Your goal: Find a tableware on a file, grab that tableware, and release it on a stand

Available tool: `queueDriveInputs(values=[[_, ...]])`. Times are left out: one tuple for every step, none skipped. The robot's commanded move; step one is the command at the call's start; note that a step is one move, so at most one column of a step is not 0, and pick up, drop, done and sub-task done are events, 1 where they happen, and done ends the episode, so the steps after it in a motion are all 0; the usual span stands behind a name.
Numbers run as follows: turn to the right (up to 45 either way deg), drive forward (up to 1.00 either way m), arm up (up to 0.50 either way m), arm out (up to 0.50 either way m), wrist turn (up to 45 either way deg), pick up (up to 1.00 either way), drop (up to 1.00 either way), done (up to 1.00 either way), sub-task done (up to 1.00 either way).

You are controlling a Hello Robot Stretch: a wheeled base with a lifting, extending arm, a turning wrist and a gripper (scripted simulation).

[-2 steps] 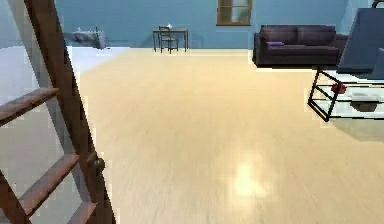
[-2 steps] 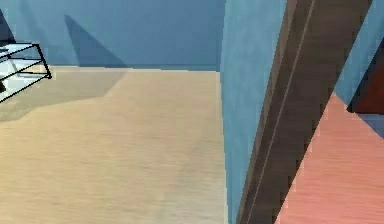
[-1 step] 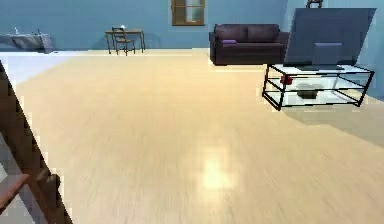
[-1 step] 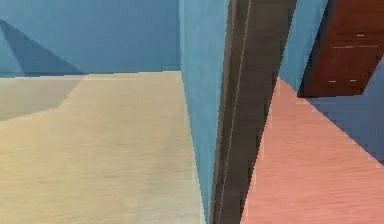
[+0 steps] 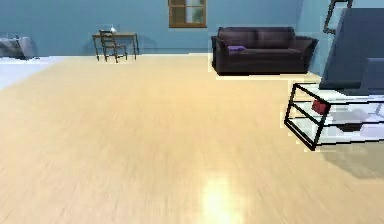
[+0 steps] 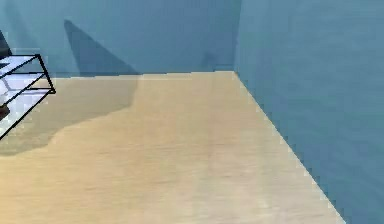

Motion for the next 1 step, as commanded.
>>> queueDriveInputs(values=[[0.0, 1.0, 0.0, 0.0, 0.0, 0.0, 0.0, 0.0, 0.0]])
